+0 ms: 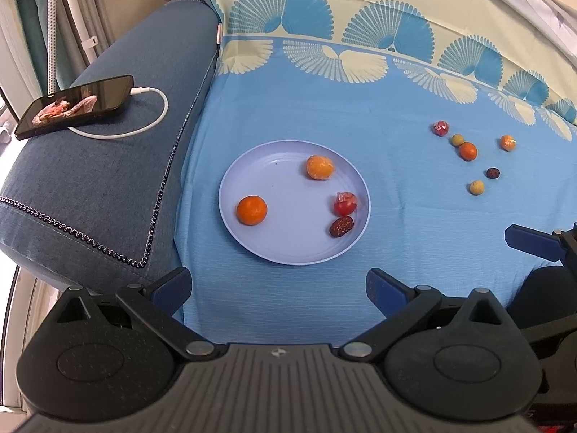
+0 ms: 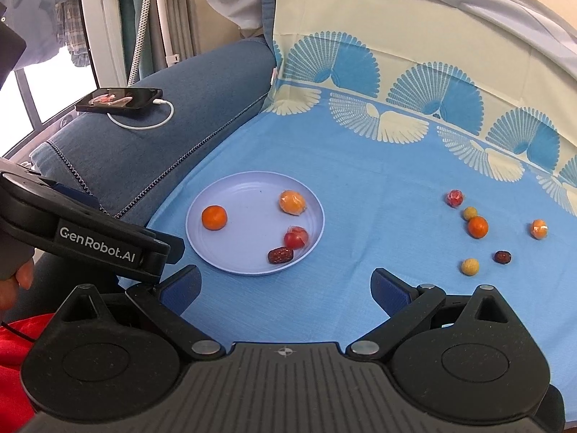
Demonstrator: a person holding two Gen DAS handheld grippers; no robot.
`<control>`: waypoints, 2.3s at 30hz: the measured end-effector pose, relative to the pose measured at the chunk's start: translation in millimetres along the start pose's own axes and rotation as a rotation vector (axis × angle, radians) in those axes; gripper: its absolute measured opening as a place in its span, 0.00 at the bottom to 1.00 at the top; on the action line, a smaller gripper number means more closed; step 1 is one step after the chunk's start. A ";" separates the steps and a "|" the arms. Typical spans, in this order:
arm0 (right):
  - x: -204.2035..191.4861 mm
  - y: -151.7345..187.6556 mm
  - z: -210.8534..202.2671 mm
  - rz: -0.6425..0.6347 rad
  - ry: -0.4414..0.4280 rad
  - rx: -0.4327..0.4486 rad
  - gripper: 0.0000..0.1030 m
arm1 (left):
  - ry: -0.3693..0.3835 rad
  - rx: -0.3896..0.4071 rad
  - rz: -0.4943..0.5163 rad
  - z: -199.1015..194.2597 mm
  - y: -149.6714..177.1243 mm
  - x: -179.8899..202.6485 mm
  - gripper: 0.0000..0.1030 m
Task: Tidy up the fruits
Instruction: 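Withdraw both open tools from the plate, then grasp the orange with the left tool while the right tool grasps a wrapped tangerine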
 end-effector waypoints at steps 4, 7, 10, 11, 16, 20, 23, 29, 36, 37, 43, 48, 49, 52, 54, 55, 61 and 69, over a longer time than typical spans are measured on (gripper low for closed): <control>-0.2 0.2 1.5 0.004 -0.003 -0.004 0.97 | -0.003 -0.007 0.000 1.8 0.2 -0.4 1.00; -0.3 0.9 2.5 0.007 -0.007 -0.004 0.97 | -0.008 -0.009 0.000 2.8 0.4 -0.7 1.00; -0.1 1.5 3.2 0.007 -0.016 -0.004 0.97 | -0.014 -0.012 0.000 3.3 0.5 -0.2 1.00; 0.3 1.3 3.7 0.010 -0.017 -0.003 0.97 | -0.015 -0.013 0.000 3.6 0.4 0.1 1.00; 5.1 3.5 3.3 0.029 -0.022 0.001 0.97 | -0.021 -0.014 0.007 4.3 -0.6 4.0 1.00; 9.6 5.6 2.3 0.051 -0.022 0.008 0.97 | -0.025 -0.012 0.018 4.6 -2.3 8.3 1.00; 13.7 7.8 2.8 0.069 -0.022 0.009 0.97 | -0.030 -0.012 0.024 5.0 -3.2 11.6 1.00; 23.9 12.8 4.3 0.113 -0.012 0.009 0.97 | -0.038 -0.015 0.040 7.3 -6.8 19.8 1.00; 63.8 24.2 1.3 0.182 0.076 0.015 0.97 | -0.021 -0.020 0.076 13.9 -16.6 45.5 1.00; 72.2 27.5 0.6 0.195 0.096 0.017 0.97 | -0.016 -0.022 0.086 15.4 -18.9 51.7 1.00; 139.7 55.8 -2.9 0.320 0.235 0.004 0.97 | 0.018 -0.017 0.146 29.2 -34.2 100.4 1.00; 193.2 83.2 0.3 0.416 0.322 -0.018 0.97 | 0.052 -0.040 0.175 51.0 -47.6 147.0 1.00; 202.7 87.5 2.4 0.433 0.340 -0.020 0.97 | 0.054 -0.044 0.186 56.7 -50.3 157.5 1.00; 233.6 101.5 10.0 0.466 0.400 -0.028 0.97 | 0.075 -0.061 0.213 76.1 -60.1 190.7 1.00; 250.4 106.9 18.5 0.478 0.432 -0.031 0.97 | 0.084 -0.068 0.222 90.2 -68.7 211.6 1.00; 259.1 109.9 23.7 0.486 0.444 -0.032 0.97 | 0.086 -0.071 0.224 97.8 -73.5 221.6 1.00; 306.2 121.0 63.2 0.499 0.497 -0.042 0.97 | 0.115 -0.118 0.233 146.0 -94.6 281.7 1.00; 393.0 117.0 107.4 0.481 0.563 -0.027 0.97 | 0.132 -0.183 0.267 216.2 -105.1 355.1 1.00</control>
Point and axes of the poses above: each gripper's, at about its wrist camera, not at the fingertips, and z roughly the way its jaws point, x to its right, y to its underside, the point moved 8 cm from there along z, roughly the way its jaws point, and after that the axes turned 12 degrees about -z, right-handed, at the moved point
